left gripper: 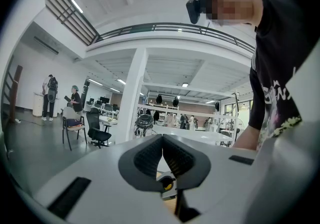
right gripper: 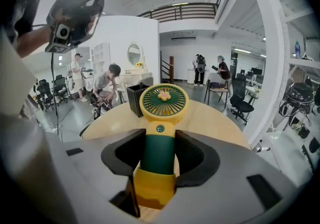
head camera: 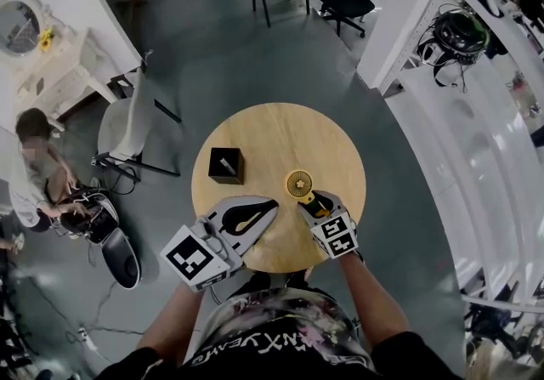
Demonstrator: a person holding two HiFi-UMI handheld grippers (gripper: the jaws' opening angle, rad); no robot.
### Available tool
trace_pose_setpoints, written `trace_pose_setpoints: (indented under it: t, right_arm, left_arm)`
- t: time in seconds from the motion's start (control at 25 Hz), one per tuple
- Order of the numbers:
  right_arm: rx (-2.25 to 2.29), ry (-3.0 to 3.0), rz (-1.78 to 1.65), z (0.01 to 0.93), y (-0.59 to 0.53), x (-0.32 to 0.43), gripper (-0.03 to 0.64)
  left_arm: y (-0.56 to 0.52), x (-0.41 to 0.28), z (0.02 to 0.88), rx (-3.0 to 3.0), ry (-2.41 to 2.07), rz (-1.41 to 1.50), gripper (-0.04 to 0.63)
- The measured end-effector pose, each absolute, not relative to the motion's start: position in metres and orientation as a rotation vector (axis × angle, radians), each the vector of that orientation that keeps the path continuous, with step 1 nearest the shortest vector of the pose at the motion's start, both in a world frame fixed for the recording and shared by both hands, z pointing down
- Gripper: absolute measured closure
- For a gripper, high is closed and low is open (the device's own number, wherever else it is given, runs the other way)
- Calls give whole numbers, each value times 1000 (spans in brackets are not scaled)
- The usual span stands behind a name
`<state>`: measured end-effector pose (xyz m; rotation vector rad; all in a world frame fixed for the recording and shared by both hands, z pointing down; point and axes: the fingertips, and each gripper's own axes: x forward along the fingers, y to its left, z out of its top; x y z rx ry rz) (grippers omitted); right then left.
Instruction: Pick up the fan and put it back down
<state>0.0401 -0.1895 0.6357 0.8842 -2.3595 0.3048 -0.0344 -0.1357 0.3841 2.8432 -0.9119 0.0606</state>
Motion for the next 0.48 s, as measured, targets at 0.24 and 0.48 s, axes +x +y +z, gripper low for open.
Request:
trace_pose_setpoints:
  t: [0.24, 0.48]
  right_arm:
    - [842, -2268, 357, 682, -188, 47, 433]
    - [816, -2178, 406, 721, -178, 59, 433]
  left_arm:
    - [-135, -35, 387, 2837, -921, 61, 577]
    - [-132, -36, 388, 2832, -928, 63, 577]
